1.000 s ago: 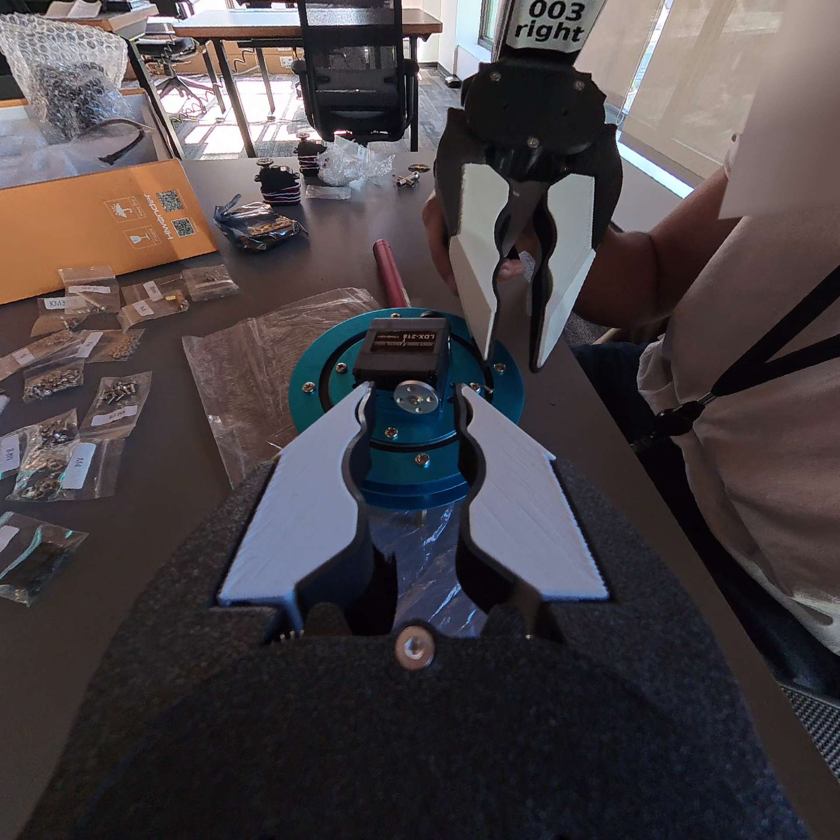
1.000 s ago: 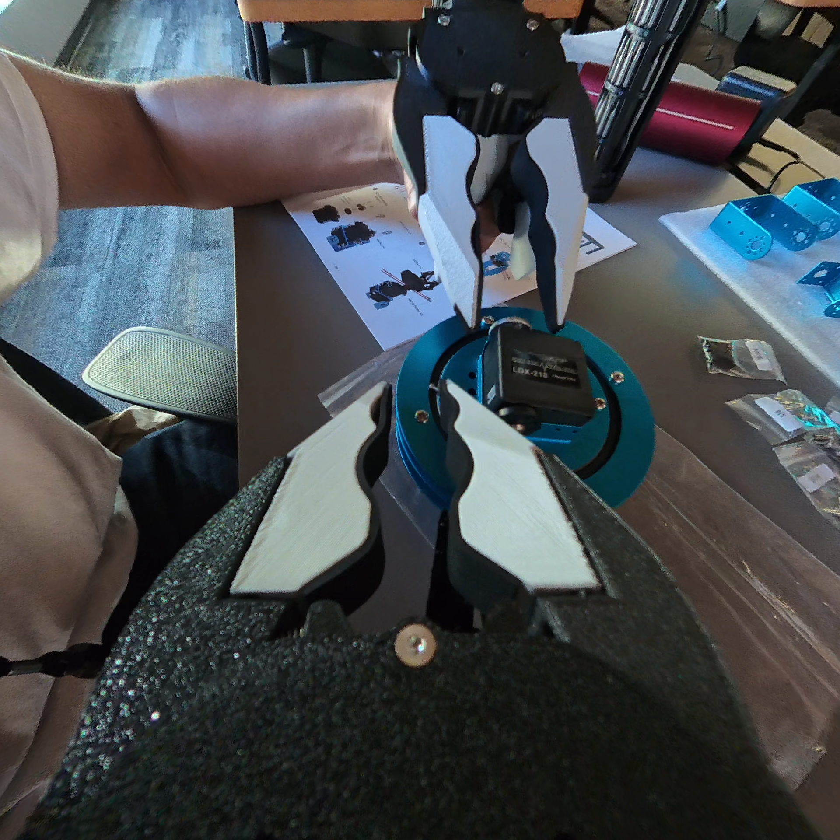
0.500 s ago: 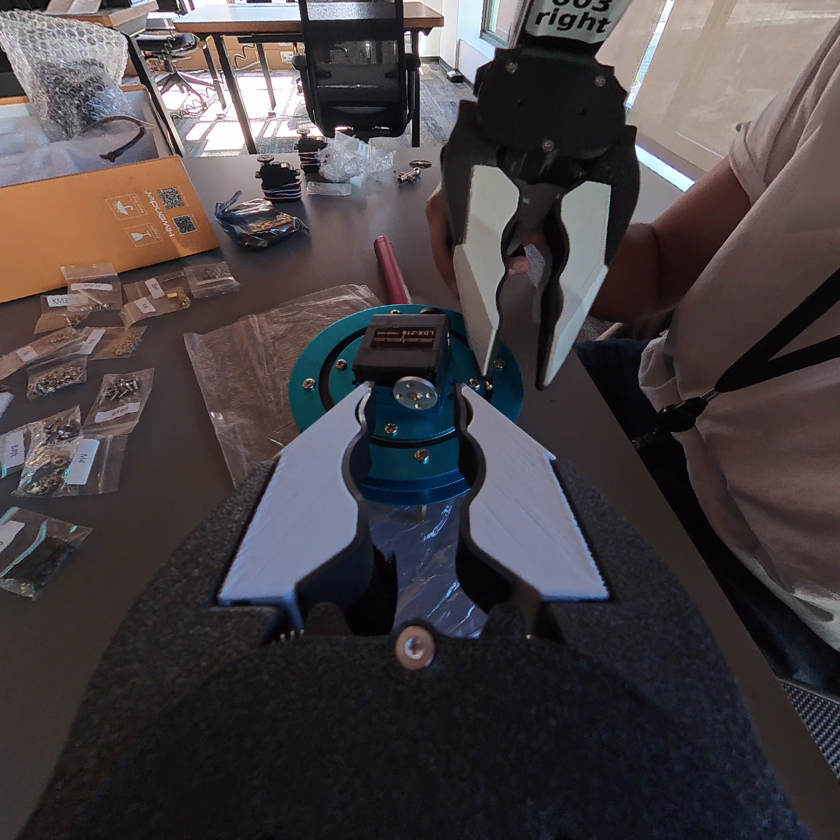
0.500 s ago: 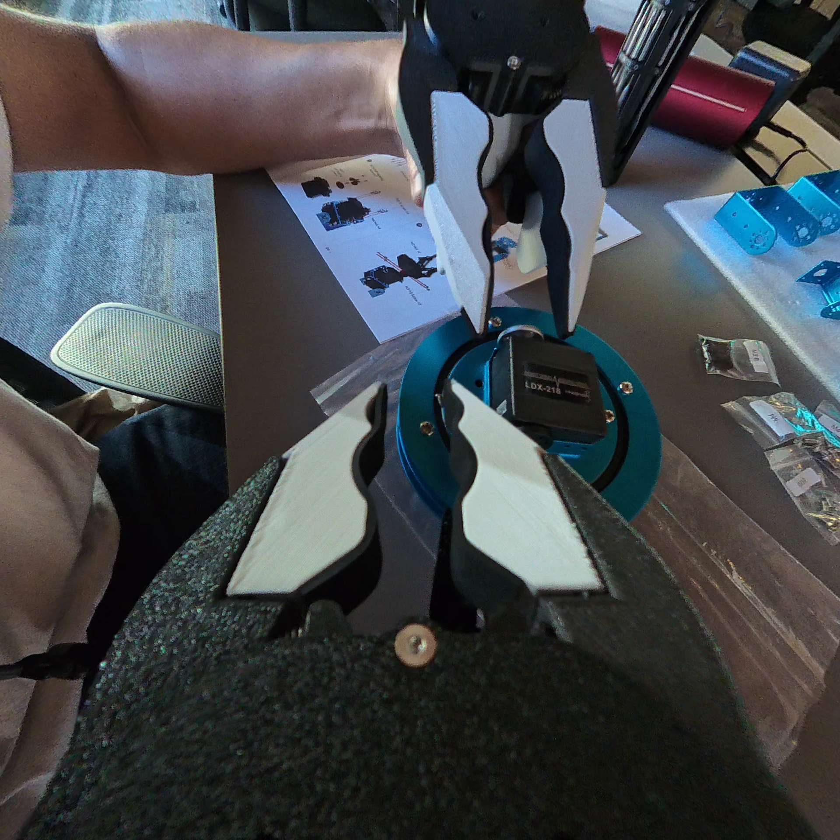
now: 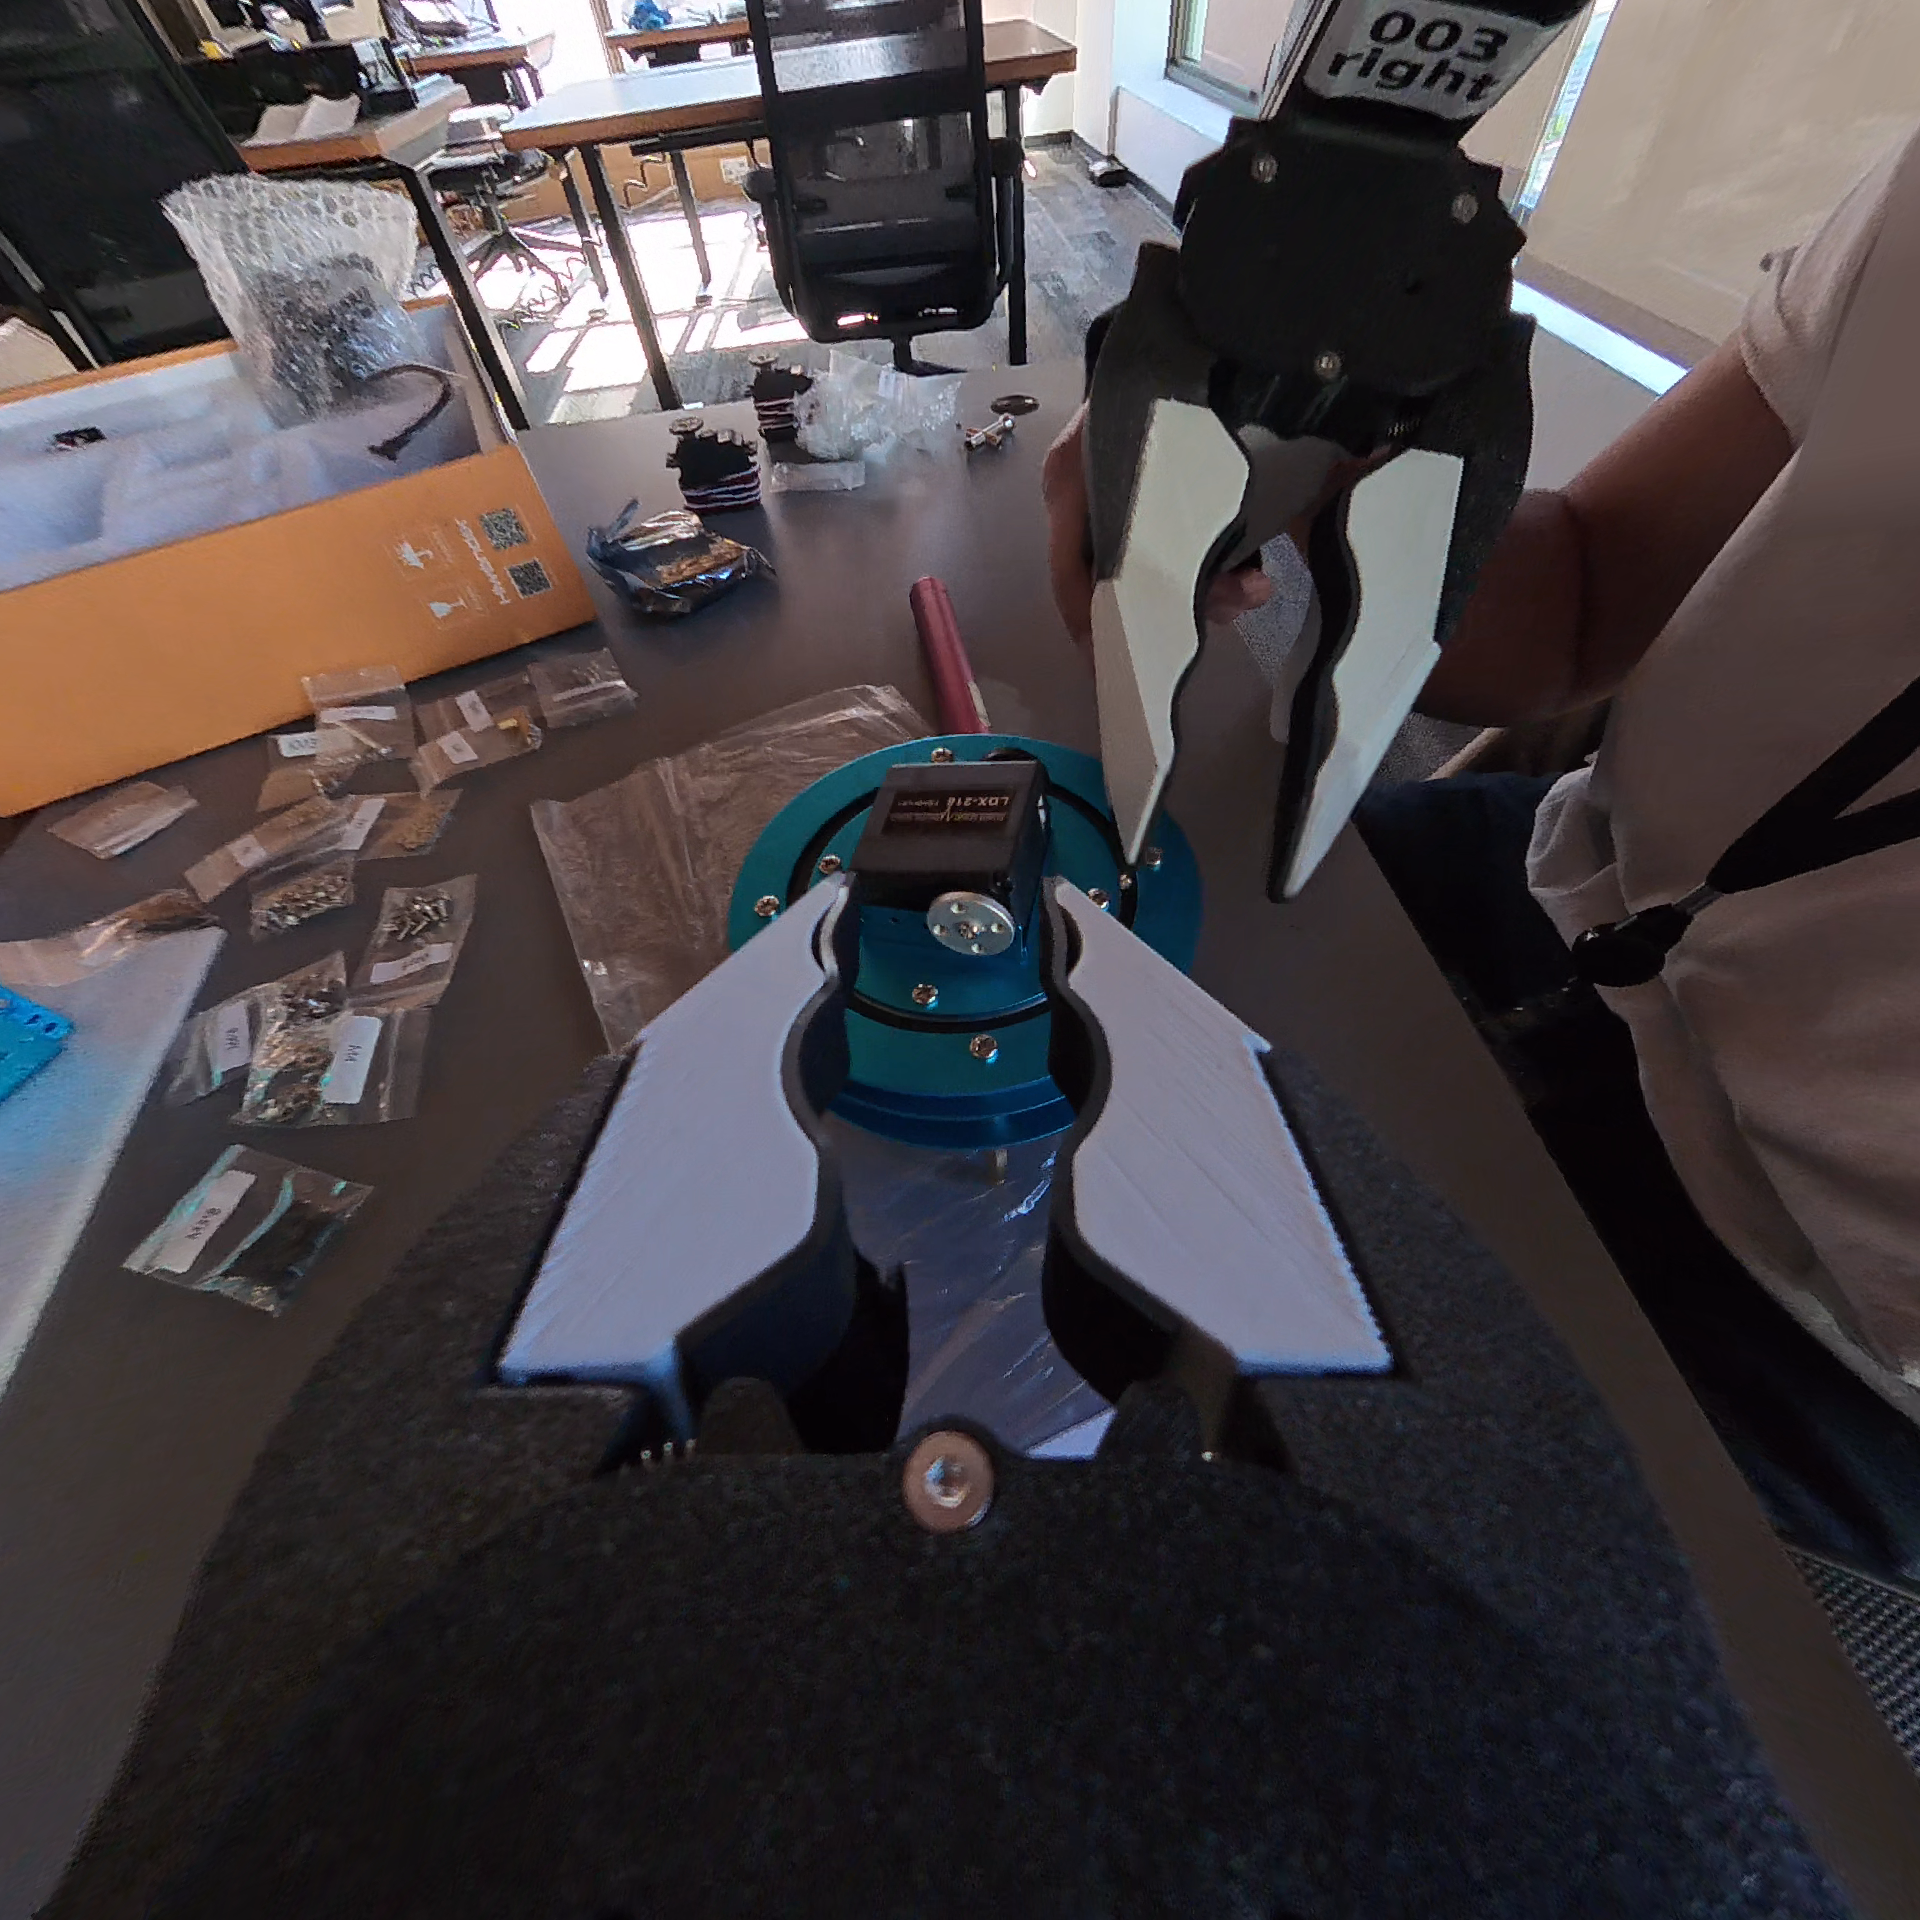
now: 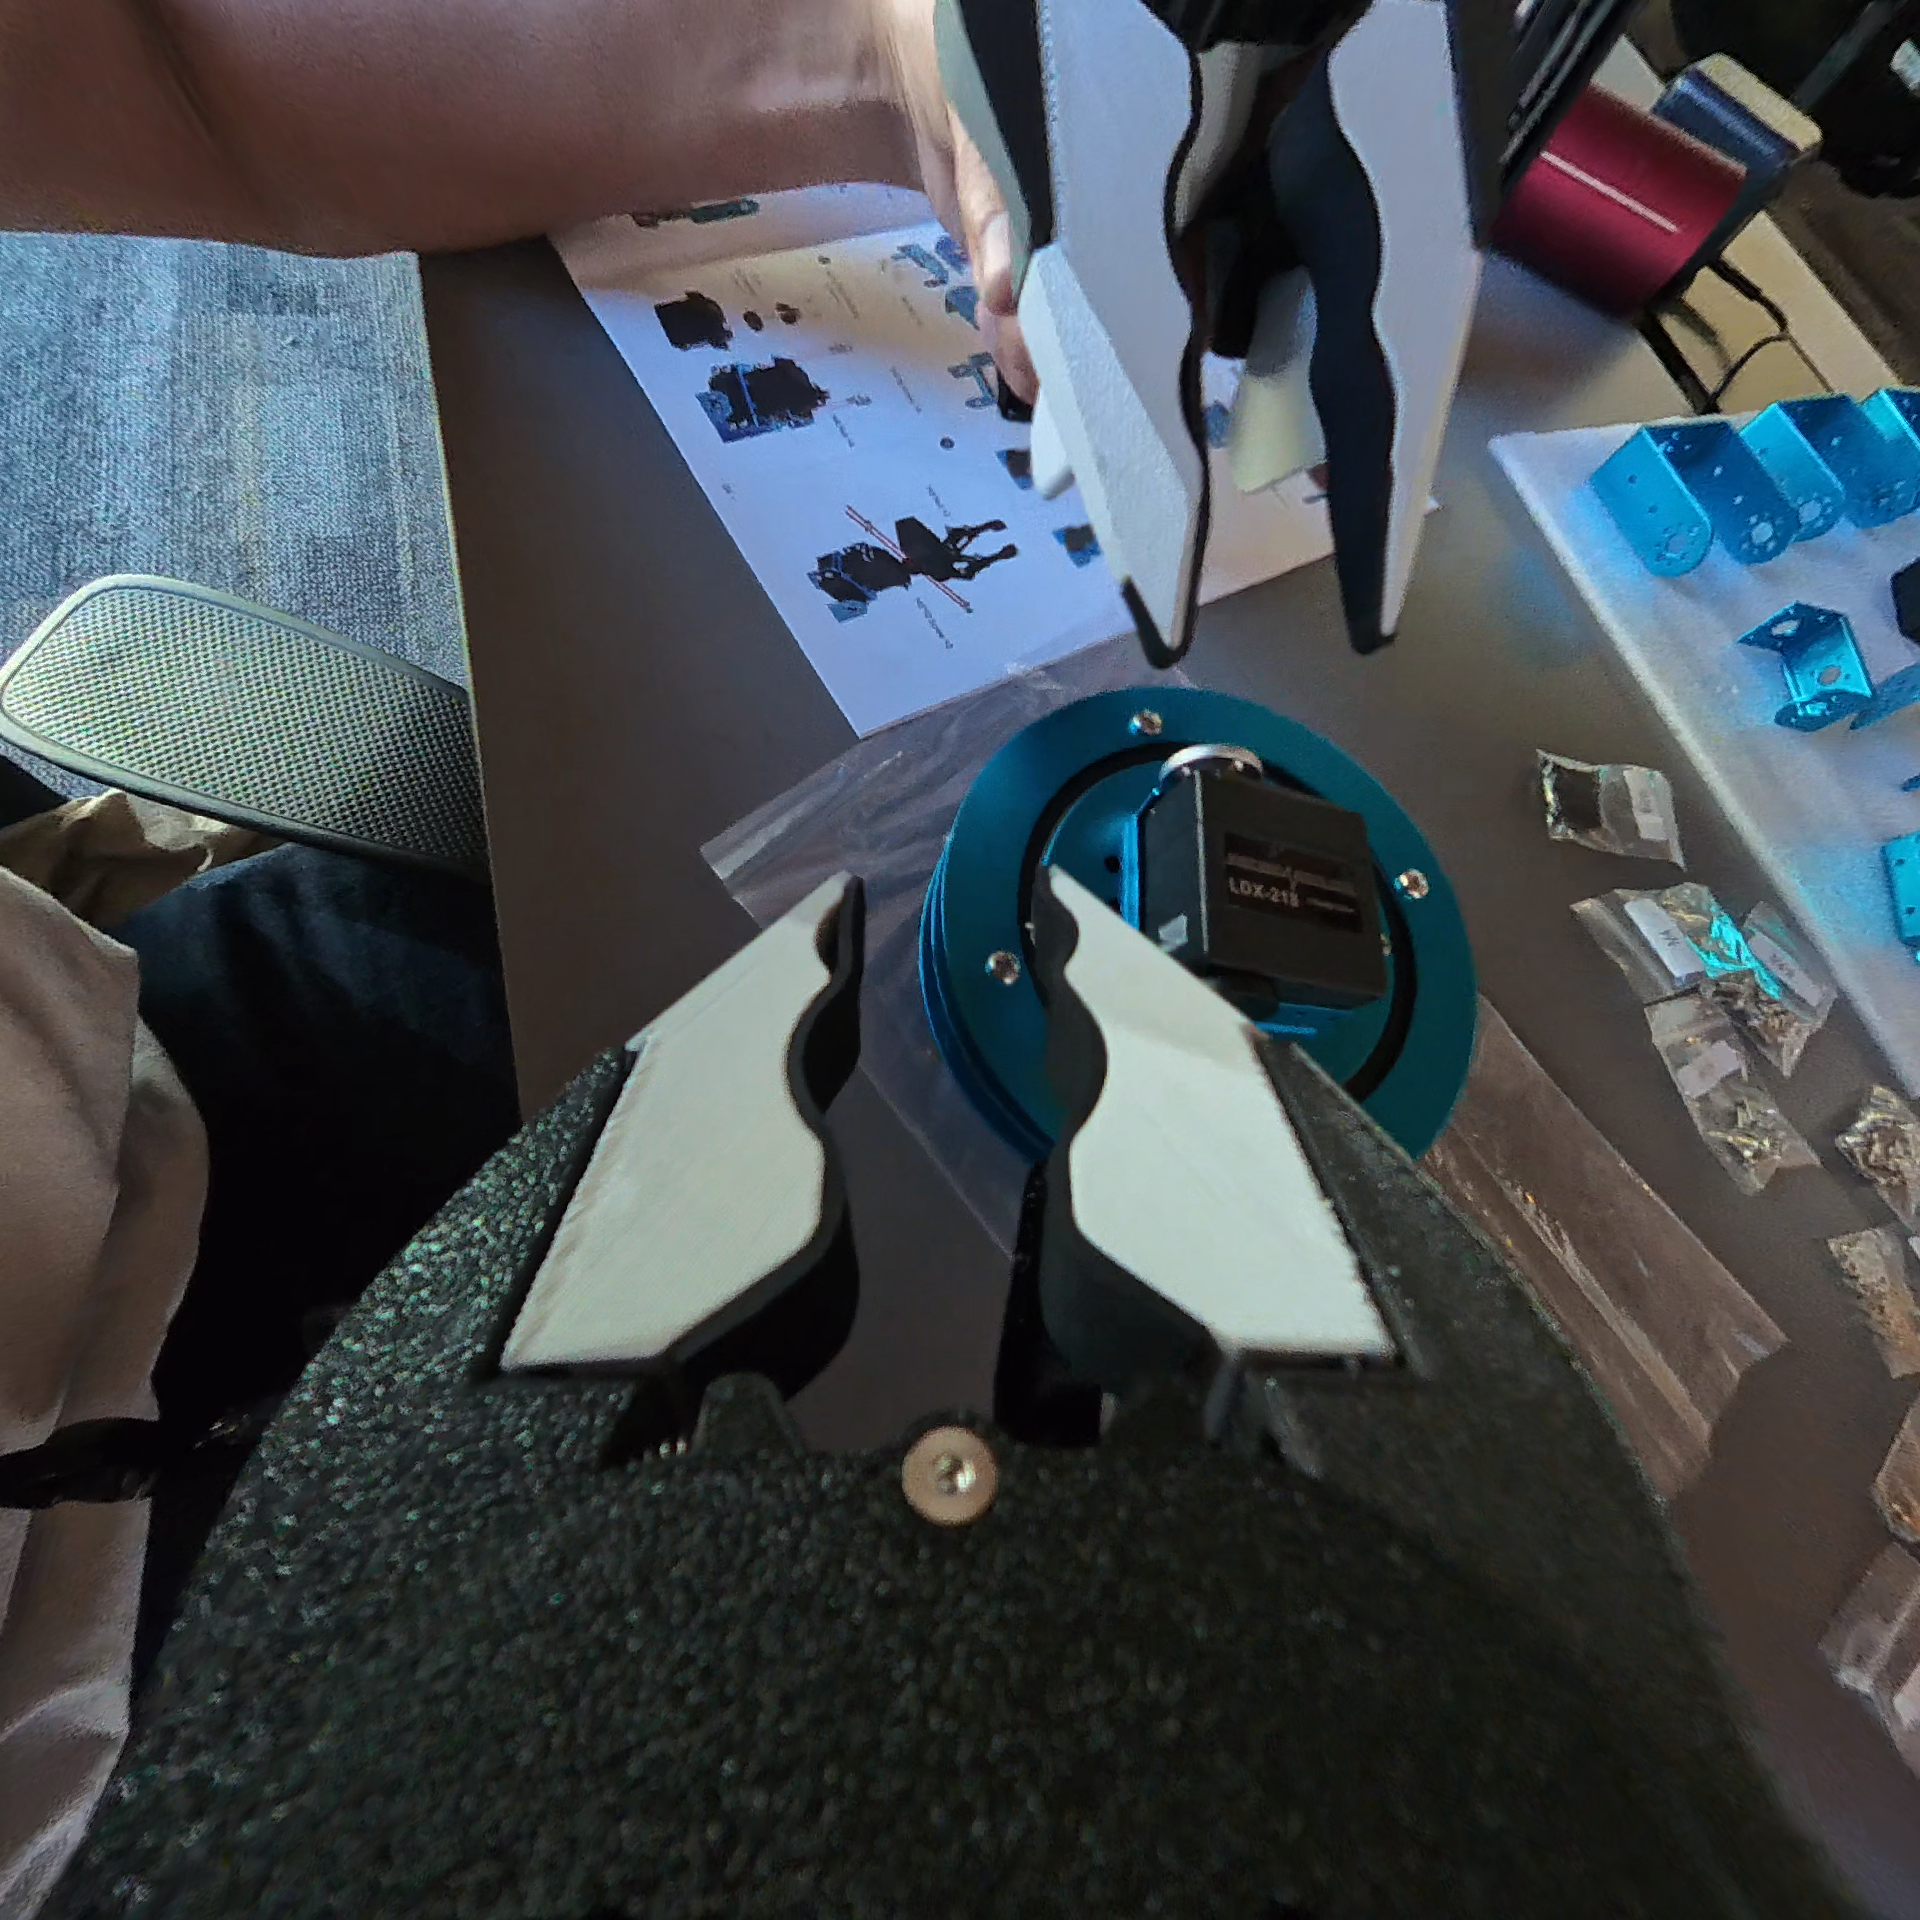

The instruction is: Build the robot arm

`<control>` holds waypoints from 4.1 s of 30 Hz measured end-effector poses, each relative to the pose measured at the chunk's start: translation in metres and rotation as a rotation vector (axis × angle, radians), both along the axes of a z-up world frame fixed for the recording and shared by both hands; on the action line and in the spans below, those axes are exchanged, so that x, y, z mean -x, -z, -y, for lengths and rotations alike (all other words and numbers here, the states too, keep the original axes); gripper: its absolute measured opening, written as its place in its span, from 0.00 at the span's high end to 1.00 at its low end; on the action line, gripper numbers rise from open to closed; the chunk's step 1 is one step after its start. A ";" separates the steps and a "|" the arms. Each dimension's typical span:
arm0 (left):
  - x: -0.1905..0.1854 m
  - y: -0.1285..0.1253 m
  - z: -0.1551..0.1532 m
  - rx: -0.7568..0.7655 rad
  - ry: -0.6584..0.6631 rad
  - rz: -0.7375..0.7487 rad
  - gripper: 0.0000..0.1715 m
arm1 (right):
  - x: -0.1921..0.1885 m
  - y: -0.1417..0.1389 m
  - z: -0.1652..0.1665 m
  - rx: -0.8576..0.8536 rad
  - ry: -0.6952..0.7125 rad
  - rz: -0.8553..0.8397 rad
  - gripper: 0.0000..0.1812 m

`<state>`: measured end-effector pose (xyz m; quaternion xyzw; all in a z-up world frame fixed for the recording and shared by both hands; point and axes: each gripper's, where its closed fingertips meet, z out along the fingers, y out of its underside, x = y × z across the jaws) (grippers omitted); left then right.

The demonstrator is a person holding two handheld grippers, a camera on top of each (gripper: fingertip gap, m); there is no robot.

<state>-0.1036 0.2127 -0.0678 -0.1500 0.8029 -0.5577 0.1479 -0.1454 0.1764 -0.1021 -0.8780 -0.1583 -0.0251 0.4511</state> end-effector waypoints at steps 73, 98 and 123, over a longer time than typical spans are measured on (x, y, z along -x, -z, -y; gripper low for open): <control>0.006 0.018 0.010 0.017 0.049 -0.092 0.80 | -0.026 0.005 0.013 0.077 0.017 -0.105 1.00; 0.004 0.018 0.005 0.119 0.055 -0.158 0.80 | -0.040 0.004 0.024 0.063 0.331 -0.103 0.94; 0.004 0.022 0.006 0.127 0.060 -0.184 0.80 | -0.048 -0.003 0.028 0.087 0.438 -0.191 0.92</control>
